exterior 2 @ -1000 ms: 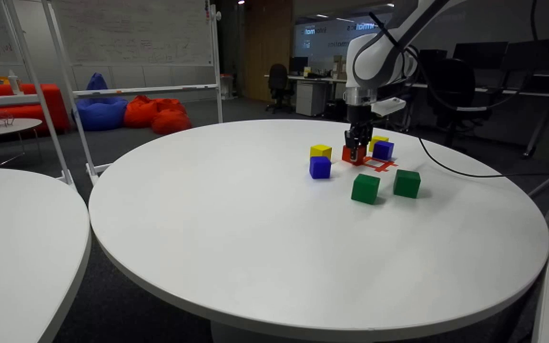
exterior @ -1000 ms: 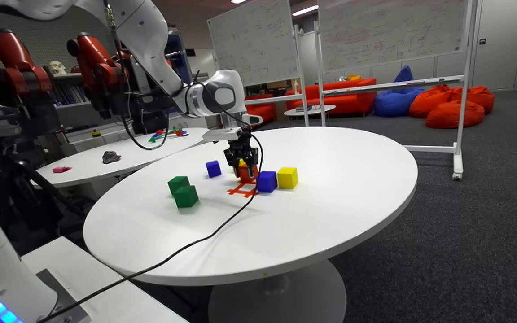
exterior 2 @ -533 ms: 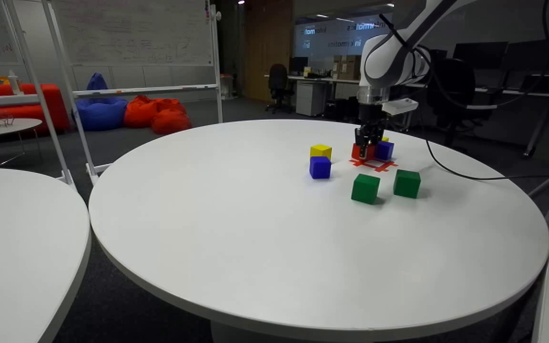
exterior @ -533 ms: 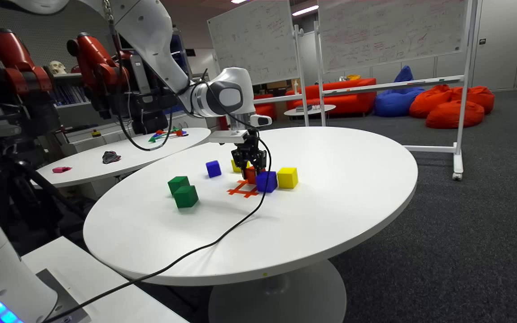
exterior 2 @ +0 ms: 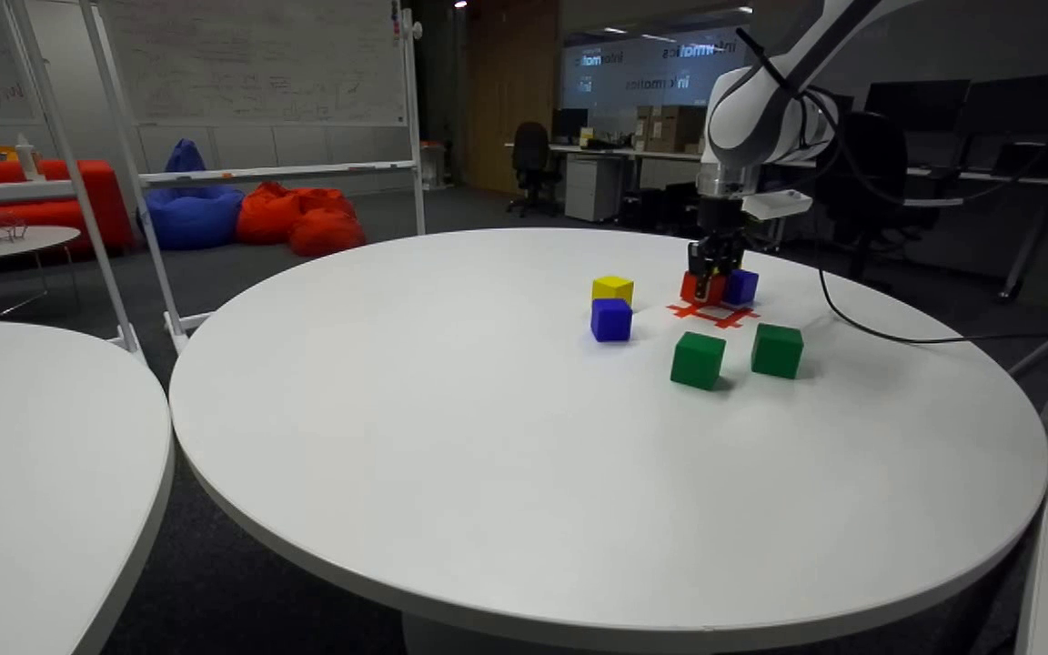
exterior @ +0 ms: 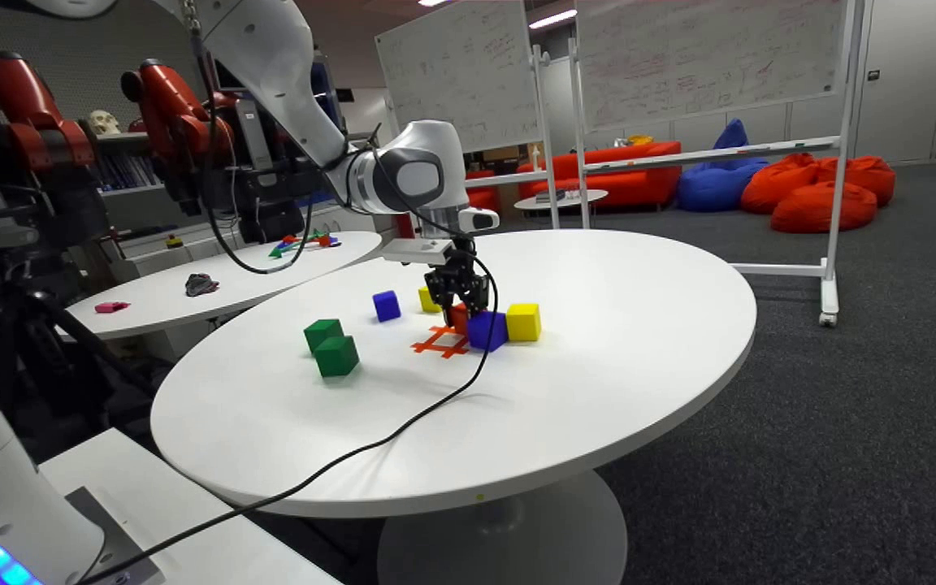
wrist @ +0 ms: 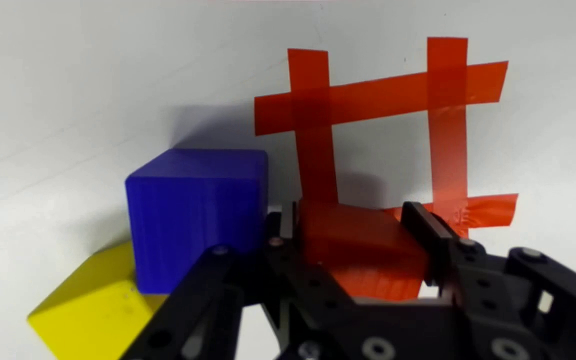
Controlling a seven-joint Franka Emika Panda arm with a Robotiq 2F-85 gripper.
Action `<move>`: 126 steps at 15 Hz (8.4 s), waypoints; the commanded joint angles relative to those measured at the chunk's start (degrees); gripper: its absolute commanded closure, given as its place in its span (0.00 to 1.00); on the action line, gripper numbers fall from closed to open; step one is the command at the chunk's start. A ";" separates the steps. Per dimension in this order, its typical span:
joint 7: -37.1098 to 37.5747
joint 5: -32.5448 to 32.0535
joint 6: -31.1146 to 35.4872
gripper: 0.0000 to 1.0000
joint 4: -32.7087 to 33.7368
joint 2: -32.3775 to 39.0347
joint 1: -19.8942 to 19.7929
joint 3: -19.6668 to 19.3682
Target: Pick up the red object and put it at the center of the table
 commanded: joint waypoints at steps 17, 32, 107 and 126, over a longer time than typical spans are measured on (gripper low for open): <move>-2.30 0.60 2.07 0.68 -1.98 -0.44 2.77 1.88; -3.82 2.74 3.57 0.68 -4.18 -1.39 0.24 1.82; -7.77 2.57 13.48 0.04 -13.22 -3.40 -2.79 2.80; -7.77 2.58 13.47 0.04 -13.22 -3.48 -2.78 2.80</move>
